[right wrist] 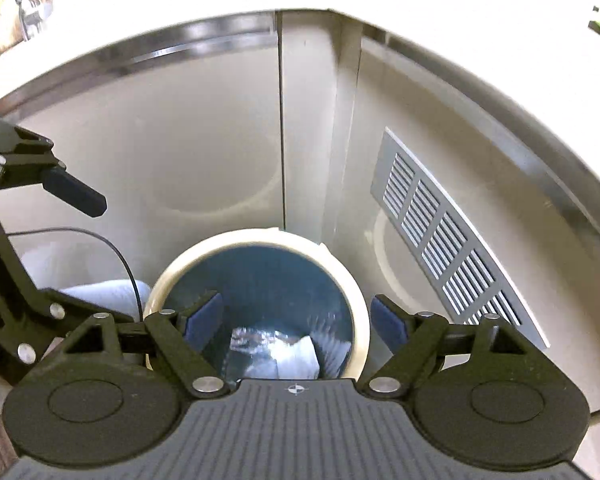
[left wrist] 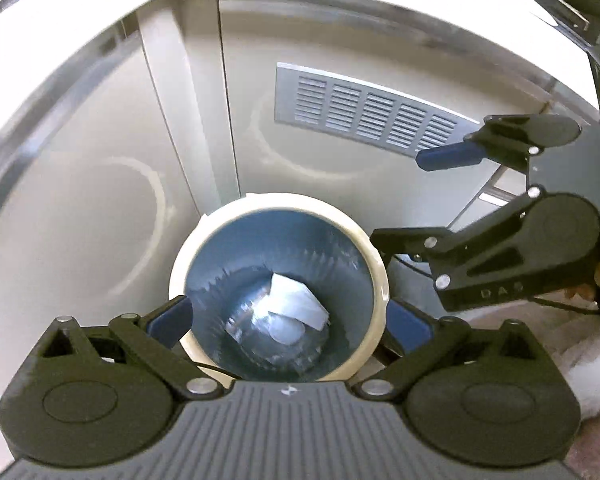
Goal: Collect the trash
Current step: 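Raise both tools out of the cabinet back to the counter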
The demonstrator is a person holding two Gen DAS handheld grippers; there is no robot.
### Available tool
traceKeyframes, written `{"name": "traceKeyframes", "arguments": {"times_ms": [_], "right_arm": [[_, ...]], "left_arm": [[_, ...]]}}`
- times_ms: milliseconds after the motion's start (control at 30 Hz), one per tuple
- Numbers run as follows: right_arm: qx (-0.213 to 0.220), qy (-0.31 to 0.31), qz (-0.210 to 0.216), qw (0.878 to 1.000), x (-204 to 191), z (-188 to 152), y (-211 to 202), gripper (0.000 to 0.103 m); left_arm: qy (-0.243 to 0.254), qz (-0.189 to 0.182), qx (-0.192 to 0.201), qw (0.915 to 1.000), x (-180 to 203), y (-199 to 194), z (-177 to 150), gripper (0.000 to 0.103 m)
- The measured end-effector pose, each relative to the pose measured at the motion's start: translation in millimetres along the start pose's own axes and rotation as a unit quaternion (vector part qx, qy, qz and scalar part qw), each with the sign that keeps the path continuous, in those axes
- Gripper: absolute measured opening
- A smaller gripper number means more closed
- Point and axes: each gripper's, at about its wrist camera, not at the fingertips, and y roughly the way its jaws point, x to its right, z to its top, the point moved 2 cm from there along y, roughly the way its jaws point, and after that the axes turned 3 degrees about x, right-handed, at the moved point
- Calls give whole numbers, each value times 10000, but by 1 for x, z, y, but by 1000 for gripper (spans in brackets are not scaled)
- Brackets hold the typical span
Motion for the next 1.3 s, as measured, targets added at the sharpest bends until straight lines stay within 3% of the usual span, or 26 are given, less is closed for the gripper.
{"name": "traceKeyframes", "arguments": {"times_ms": [367,900,1300], "right_arm": [[733,127,194,9970,-7,27,-45,87],[1769,174,-338,9835,6,51,-127,93],[2285,-190,-681,9710,36,83,-159,98]], "left_arm": [[103,666,861,9940,6,-54,7,103],[-172,792,1922,9780,16,-131,29,103],[-545,1044,2296,9661,-7,-168,57,103]]}}
